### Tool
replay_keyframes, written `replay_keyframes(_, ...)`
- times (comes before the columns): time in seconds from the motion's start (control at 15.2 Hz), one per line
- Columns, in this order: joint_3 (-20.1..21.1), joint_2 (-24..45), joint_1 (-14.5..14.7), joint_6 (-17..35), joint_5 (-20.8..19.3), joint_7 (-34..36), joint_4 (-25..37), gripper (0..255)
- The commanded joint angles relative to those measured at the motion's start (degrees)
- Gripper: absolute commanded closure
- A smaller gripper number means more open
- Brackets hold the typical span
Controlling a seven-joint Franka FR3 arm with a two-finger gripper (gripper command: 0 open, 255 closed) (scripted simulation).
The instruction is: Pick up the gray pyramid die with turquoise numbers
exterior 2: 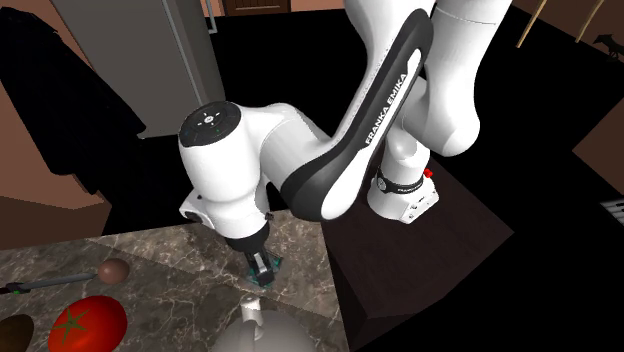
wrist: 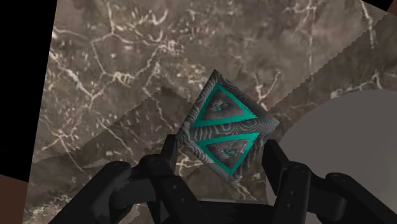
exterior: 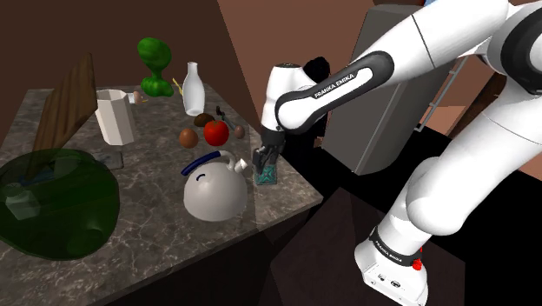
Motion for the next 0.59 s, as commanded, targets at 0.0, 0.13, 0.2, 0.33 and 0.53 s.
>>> replay_keyframes(0.0, 0.01, -1.27, 0.08, -1.76, 0.15, 0.05, 0.47, 255)
replay_keyframes(0.13, -0.07, -2.37, 0.10, -3.49, 0.24, 0.00, 1.11, 255)
replay_keyframes(0.2, -0.10, -2.90, 0.10, -4.36, 0.28, -0.02, 1.45, 255)
replay_keyframes(0.33, -0.18, -3.90, 0.11, -6.08, 0.34, -0.06, 2.17, 255)
replay_keyframes(0.53, -0.23, -4.46, 0.12, -7.06, 0.37, -0.07, 2.61, 255)
